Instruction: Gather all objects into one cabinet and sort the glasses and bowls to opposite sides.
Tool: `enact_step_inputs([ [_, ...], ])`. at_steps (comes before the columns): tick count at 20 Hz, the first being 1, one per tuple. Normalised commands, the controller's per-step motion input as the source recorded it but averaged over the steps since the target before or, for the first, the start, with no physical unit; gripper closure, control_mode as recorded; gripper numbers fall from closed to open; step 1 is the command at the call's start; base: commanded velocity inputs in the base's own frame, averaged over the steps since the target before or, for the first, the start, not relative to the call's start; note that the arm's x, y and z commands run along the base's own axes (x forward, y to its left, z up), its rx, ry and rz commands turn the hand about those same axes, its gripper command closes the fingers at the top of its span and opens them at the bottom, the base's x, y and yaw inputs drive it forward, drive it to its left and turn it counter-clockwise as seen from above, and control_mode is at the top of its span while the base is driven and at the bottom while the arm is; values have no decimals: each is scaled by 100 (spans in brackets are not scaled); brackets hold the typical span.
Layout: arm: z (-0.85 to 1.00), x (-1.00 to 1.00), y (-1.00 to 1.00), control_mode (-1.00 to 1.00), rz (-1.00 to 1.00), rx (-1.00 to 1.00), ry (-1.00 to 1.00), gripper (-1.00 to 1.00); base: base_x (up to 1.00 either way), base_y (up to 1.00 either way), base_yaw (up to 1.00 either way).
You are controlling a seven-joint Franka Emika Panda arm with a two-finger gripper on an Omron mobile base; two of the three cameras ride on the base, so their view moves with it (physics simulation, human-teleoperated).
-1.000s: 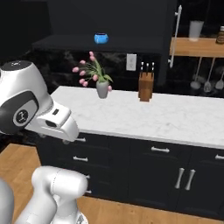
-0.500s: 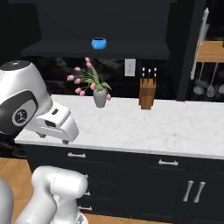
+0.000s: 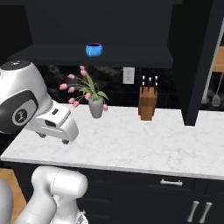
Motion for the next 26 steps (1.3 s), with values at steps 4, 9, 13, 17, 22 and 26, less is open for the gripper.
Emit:
enact_step_inputs([
  [4, 0, 0, 0, 100, 0, 0, 0, -100, 26, 5, 7],
  [9, 0, 0, 0, 100, 0, 0, 0, -100, 26, 1, 10],
  [13, 0, 0, 0, 100, 0, 0, 0, -100, 34, 3, 13],
  [17, 0, 0, 0, 100, 0, 0, 0, -100, 48, 1, 1],
  [22, 0, 0, 0, 100, 0, 0, 0, -100, 54, 2, 0],
  [26, 0, 0, 0, 100, 0, 0, 0, -100, 21, 0, 0],
])
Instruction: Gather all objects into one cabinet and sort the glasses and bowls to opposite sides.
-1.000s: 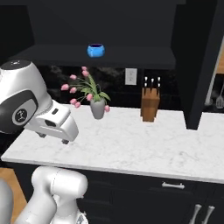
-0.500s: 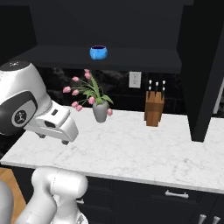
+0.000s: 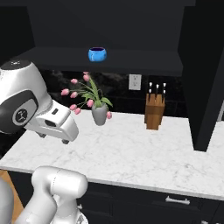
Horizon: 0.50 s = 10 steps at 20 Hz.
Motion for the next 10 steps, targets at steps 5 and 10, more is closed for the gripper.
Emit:
enact_step_inputs([
  [5, 5, -1, 0, -100, 0, 0, -13, -100, 1, 0, 0],
  [10, 46, -13, 6, -100, 0, 0, -39, -100, 0, 0, 0],
])
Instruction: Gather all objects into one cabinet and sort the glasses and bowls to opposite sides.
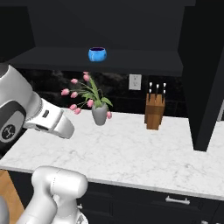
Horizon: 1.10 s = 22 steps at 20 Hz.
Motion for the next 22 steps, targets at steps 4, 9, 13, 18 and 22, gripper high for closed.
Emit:
enact_step_inputs([
  [4, 45, 5, 24, -100, -2, 0, -27, -100, 0, 0, 0],
  [9, 62, 21, 32, -100, -5, -1, -2, -100, 0, 0, 0],
  [13, 52, 27, 15, -100, -3, -3, 0, -100, 0, 0, 0],
  [18, 18, 29, 2, -100, -1, -4, -5, -100, 0, 0, 0],
  [22, 0, 36, 0, -100, 0, 0, -5, -100, 0, 0, 0],
])
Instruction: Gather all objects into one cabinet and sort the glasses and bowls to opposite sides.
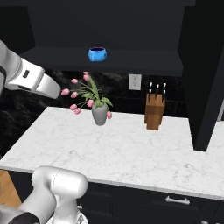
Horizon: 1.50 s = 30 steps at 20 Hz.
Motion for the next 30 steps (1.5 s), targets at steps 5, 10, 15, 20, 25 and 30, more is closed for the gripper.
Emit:
enact_step_inputs([
  [5, 4, 35, 0, -100, 0, 0, 0, -100, 0, 0, 0],
  [10, 2, 15, 0, -100, 1, 0, -15, -100, 0, 0, 0],
  [15, 0, 0, 0, -100, 0, 0, -31, -100, 0, 0, 0],
  [20, 2, 27, 0, -100, 0, 0, -12, -100, 0, 0, 0],
  [25, 22, 48, 0, -100, 0, 0, -2, -100, 0, 0, 0],
  [30, 30, 24, 0, -100, 0, 0, 0, -100, 0, 0, 0],
])
